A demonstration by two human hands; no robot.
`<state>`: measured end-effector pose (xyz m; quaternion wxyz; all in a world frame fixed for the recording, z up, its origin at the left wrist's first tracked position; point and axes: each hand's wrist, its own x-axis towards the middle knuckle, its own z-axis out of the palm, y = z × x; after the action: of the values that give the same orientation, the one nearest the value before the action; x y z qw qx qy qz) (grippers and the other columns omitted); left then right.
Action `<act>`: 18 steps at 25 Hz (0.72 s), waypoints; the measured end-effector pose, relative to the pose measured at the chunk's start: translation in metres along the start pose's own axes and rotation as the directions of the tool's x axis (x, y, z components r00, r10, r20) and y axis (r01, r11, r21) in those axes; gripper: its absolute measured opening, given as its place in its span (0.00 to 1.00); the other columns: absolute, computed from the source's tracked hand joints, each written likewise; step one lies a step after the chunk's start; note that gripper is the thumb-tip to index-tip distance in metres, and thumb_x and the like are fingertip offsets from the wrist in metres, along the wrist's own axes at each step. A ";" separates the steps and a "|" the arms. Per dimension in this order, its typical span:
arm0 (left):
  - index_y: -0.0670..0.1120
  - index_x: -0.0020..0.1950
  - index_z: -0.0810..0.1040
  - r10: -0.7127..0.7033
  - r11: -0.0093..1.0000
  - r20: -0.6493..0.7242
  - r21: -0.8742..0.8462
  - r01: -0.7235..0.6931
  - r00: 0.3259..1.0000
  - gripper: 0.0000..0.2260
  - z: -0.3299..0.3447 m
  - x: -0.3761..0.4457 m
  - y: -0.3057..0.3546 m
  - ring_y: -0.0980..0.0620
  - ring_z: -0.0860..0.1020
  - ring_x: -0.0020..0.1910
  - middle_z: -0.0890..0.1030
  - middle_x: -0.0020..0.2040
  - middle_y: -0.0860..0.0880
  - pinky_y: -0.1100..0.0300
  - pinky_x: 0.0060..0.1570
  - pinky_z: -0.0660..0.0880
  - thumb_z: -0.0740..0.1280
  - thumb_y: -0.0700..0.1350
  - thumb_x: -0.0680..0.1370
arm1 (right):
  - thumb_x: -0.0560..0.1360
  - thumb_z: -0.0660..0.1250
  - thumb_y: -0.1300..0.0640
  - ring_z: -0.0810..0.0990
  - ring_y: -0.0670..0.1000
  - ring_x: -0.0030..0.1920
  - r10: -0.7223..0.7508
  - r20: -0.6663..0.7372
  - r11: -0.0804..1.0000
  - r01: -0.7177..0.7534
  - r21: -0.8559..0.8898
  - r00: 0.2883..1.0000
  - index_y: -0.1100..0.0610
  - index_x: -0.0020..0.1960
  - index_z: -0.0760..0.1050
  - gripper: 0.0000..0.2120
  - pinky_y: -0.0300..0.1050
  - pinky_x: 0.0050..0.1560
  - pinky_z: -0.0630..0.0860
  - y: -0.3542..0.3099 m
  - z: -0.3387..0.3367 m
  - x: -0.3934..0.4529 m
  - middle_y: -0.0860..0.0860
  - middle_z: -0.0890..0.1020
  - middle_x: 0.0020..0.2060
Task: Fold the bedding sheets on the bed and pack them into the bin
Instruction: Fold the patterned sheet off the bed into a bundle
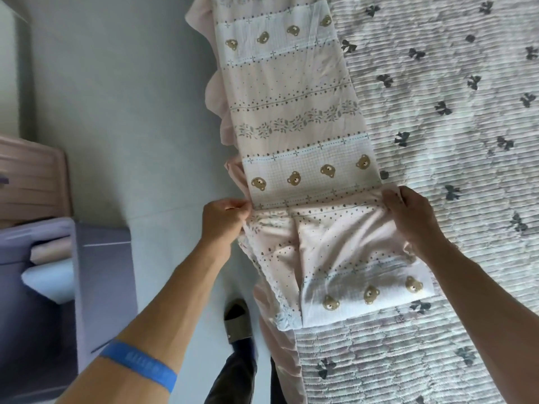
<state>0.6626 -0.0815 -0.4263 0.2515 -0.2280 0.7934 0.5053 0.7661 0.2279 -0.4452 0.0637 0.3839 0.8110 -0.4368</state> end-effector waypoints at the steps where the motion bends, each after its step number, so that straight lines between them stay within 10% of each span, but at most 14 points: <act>1: 0.48 0.42 0.84 -0.080 0.988 -0.002 -0.130 0.079 0.997 0.05 -0.006 0.004 -0.005 0.51 0.79 0.35 0.83 0.35 0.49 0.58 0.37 0.75 0.71 0.39 0.75 | 0.81 0.62 0.48 0.67 0.51 0.29 0.011 0.000 1.000 -0.011 0.013 1.000 0.59 0.38 0.72 0.18 0.44 0.31 0.61 0.002 0.002 0.003 0.52 0.71 0.29; 5: 0.44 0.52 0.80 -0.236 0.910 0.025 -0.345 0.230 0.971 0.06 0.006 -0.006 -0.020 0.55 0.73 0.27 0.79 0.35 0.49 0.56 0.34 0.70 0.70 0.44 0.77 | 0.80 0.62 0.46 0.68 0.51 0.30 0.050 -0.021 0.998 -0.050 -0.025 0.999 0.58 0.38 0.73 0.18 0.43 0.30 0.61 0.001 0.007 0.009 0.51 0.71 0.29; 11: 0.40 0.43 0.77 -0.133 0.990 0.152 -0.015 0.137 0.979 0.19 0.014 -0.119 -0.084 0.53 0.80 0.39 0.82 0.38 0.49 0.64 0.39 0.72 0.76 0.55 0.71 | 0.79 0.64 0.43 0.78 0.50 0.40 0.080 -0.024 0.997 -0.081 -0.009 0.996 0.56 0.57 0.75 0.17 0.44 0.39 0.72 0.006 -0.002 -0.029 0.50 0.80 0.44; 18: 0.41 0.47 0.78 -0.191 0.979 0.181 -0.034 0.200 0.965 0.11 0.011 -0.149 -0.120 0.54 0.82 0.45 0.85 0.44 0.51 0.65 0.41 0.73 0.68 0.50 0.79 | 0.84 0.56 0.52 0.71 0.53 0.30 0.021 -0.146 0.975 -0.052 -0.214 0.989 0.57 0.48 0.69 0.10 0.41 0.30 0.62 0.053 0.000 -0.087 0.50 0.75 0.31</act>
<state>0.8532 -0.1019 -0.4186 0.3635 -0.2661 0.7280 0.5168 0.8628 0.1952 -0.4417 0.0550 0.4197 0.8492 -0.3156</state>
